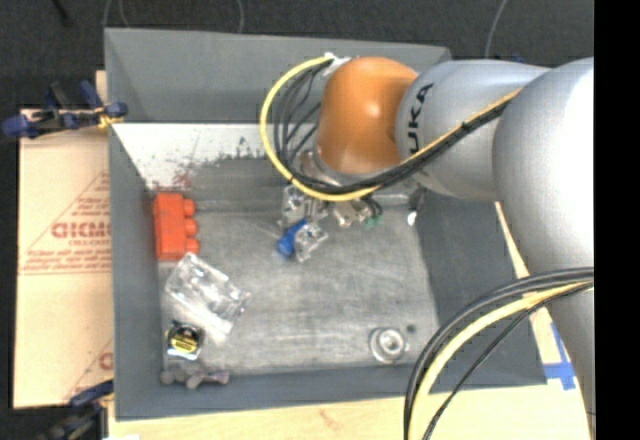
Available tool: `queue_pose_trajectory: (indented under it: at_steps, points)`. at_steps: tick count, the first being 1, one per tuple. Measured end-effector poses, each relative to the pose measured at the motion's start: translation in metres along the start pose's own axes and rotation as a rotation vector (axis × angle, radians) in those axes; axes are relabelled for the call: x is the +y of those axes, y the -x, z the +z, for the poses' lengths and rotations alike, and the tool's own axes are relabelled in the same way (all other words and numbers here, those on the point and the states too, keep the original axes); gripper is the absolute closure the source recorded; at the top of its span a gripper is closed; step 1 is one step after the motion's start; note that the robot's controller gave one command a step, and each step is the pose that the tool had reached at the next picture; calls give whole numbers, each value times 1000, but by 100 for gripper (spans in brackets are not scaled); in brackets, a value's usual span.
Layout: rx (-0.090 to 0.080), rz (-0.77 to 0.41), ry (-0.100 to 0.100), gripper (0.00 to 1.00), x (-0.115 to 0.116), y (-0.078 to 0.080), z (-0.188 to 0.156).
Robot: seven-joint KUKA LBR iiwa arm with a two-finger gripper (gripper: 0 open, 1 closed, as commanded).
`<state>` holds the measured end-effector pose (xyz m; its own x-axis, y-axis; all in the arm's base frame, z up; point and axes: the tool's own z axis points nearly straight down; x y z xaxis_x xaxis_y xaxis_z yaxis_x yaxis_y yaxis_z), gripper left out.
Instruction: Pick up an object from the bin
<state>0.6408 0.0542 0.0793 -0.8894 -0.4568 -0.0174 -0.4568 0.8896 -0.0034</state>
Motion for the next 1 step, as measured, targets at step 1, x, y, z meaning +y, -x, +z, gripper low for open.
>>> queue_pose_trajectory:
  at_steps: [1]
  points:
    - [7,-27,-3,100,-4,-46,-148]
